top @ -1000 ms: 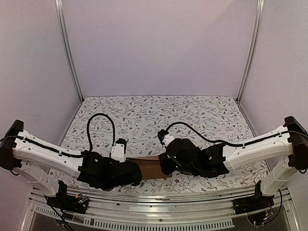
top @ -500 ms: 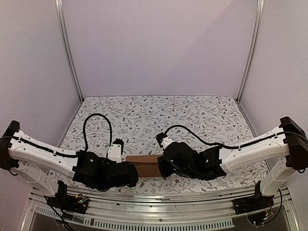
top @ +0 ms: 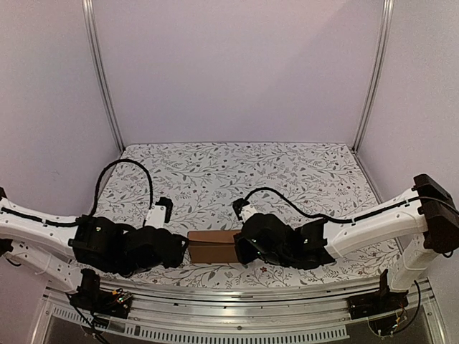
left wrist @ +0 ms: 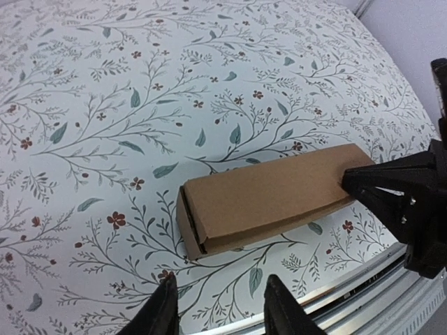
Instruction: Fold the paper box
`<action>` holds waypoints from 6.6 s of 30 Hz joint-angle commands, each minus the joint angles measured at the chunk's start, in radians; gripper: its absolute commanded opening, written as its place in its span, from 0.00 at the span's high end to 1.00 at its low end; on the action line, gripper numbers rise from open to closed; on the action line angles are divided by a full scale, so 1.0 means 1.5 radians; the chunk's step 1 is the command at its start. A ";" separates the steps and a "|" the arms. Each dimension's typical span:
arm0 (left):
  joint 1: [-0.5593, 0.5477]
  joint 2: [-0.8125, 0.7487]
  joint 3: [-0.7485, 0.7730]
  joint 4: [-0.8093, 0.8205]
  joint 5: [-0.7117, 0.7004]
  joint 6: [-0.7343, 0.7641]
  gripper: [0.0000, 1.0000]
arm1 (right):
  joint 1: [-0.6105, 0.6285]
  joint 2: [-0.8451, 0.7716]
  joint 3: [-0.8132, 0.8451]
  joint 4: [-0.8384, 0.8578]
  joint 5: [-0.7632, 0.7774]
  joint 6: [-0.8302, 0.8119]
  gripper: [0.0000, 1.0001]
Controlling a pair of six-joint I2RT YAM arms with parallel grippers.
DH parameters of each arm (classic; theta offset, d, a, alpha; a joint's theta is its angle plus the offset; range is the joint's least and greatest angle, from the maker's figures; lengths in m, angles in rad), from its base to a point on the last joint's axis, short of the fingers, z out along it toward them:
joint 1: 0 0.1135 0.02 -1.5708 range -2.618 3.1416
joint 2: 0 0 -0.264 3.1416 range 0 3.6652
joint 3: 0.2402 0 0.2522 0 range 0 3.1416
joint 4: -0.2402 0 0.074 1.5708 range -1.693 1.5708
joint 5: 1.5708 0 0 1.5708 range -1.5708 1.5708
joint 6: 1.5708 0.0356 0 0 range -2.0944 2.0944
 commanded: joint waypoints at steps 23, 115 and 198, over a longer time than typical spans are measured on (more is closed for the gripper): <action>0.353 -0.034 -0.269 0.614 0.542 0.171 1.00 | 0.001 0.034 -0.023 -0.061 -0.020 0.006 1.00; 0.372 0.054 -0.250 0.553 0.597 0.174 1.00 | -0.246 0.051 -0.266 0.421 -0.554 0.141 1.00; 0.339 0.209 0.039 0.292 0.541 0.280 1.00 | -0.163 0.166 -0.083 0.317 -0.364 0.117 1.00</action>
